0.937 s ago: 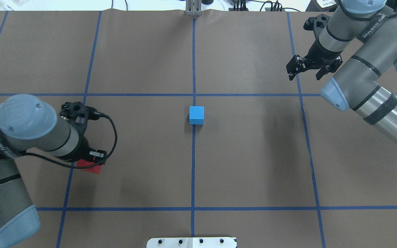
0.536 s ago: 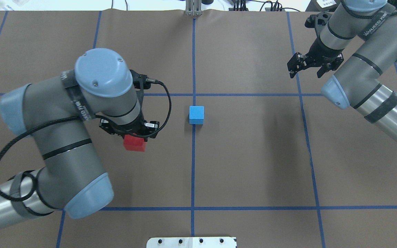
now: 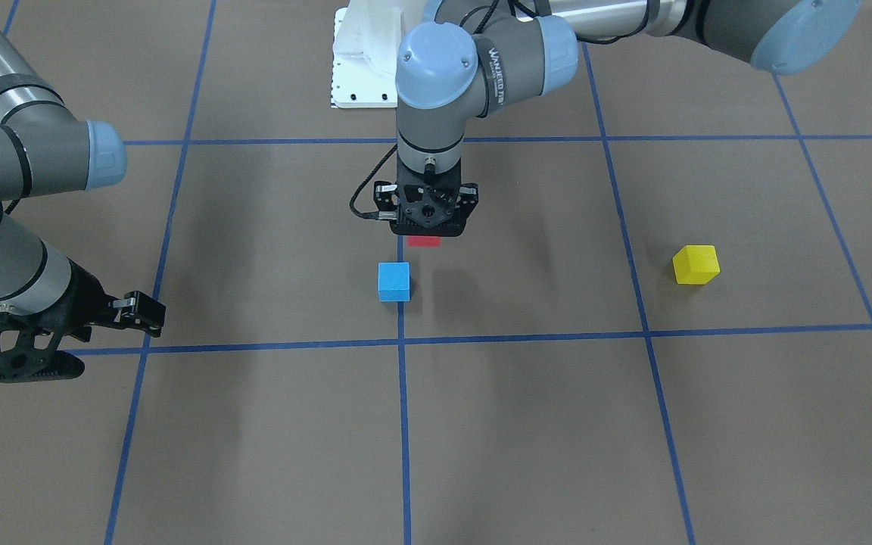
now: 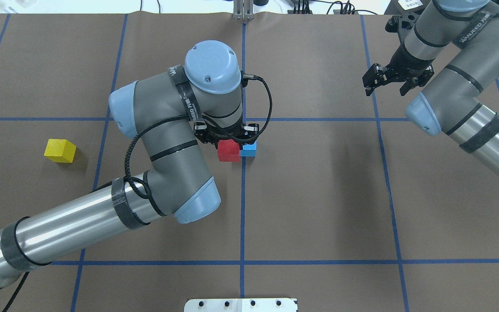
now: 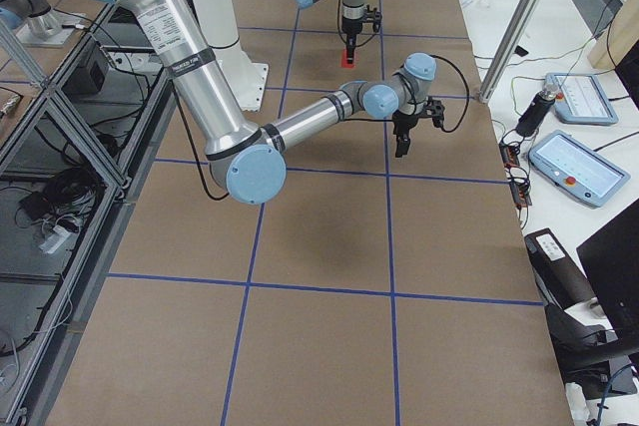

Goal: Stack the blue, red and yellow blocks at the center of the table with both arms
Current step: 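Carry the red cube with the left gripper over the blue cube, then lower the red cube onto the blue cube with the left gripper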

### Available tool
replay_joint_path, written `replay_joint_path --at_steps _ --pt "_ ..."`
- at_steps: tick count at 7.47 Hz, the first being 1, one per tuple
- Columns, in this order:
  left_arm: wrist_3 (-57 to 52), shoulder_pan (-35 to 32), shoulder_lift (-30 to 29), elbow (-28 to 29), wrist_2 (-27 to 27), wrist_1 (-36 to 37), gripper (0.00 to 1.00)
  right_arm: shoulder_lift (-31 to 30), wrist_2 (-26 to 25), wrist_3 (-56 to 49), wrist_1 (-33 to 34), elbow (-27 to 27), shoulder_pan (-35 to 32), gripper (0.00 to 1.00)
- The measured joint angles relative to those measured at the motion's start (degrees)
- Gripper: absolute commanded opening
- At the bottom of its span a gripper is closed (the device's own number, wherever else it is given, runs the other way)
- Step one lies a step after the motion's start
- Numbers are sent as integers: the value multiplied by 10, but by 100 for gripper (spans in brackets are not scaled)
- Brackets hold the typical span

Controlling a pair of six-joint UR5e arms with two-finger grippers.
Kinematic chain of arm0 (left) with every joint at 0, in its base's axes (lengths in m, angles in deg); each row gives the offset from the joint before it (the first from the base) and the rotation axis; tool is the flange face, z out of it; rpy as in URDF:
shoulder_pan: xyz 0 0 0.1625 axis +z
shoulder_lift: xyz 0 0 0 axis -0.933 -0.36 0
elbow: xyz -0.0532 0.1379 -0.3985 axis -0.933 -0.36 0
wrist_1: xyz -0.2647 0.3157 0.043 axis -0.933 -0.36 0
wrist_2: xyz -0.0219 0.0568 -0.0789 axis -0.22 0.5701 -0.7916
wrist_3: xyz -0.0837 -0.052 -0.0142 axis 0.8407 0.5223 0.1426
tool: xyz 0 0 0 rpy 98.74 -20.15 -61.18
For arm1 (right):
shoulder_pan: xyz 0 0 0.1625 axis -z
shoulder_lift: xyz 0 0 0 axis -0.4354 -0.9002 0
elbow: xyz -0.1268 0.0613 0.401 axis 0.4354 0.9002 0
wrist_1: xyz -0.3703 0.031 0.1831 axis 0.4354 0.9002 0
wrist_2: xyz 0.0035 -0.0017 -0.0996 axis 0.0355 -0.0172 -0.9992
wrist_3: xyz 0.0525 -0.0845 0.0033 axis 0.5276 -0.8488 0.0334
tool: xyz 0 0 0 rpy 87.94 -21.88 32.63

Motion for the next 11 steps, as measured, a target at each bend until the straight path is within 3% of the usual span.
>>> replay_joint_path --at_steps 4,11 --pt "3 0 -46 100 0 -60 0 -1 1 2 0 0 0 99" --pt "5 -10 -52 118 0 -68 0 1 0 6 0 0 0 99"
